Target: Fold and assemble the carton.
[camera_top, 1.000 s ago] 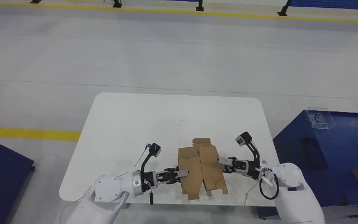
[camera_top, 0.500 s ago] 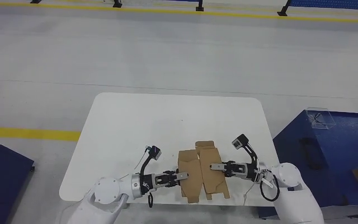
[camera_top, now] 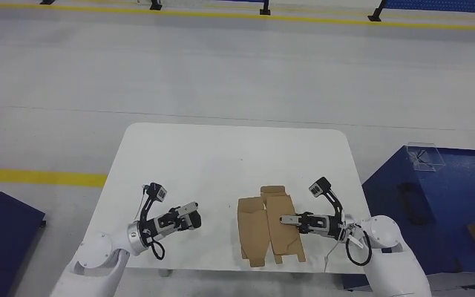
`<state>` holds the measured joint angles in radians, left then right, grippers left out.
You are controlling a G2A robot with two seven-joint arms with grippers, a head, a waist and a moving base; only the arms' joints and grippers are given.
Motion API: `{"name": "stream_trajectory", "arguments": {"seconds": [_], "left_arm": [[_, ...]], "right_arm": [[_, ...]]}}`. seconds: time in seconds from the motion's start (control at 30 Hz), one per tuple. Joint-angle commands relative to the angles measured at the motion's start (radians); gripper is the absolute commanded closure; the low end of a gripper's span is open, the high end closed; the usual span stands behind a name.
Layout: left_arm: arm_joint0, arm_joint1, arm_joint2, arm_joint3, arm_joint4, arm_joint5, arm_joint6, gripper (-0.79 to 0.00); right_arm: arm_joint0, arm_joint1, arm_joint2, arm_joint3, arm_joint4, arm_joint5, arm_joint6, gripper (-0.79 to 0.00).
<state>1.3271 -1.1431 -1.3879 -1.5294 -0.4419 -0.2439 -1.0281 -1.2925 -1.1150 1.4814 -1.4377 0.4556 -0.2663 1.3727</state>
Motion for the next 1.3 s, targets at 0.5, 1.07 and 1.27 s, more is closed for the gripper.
{"name": "stream_trajectory", "arguments": {"seconds": [0.5,1.07,1.27], "left_arm": [[-0.001,0.000,-0.001,0.006,-0.008,0.003,0.000,-0.785],[-0.001,0.000,-0.001,0.006,-0.008,0.003,0.000,-0.785],[-0.001,0.000,-0.001,0.006,-0.008,0.003,0.000,-0.785]], "right_arm": [[0.062,-0.007,0.053,-0.583,0.059,-0.288,-0.287,0.000],[0.071,-0.012,-0.020,-0.618,-0.044,-0.251,-0.409,0.000],[0.023,-0.021,-0.086,-0.570,0.634,0.127,-0.413,0.000]]}}
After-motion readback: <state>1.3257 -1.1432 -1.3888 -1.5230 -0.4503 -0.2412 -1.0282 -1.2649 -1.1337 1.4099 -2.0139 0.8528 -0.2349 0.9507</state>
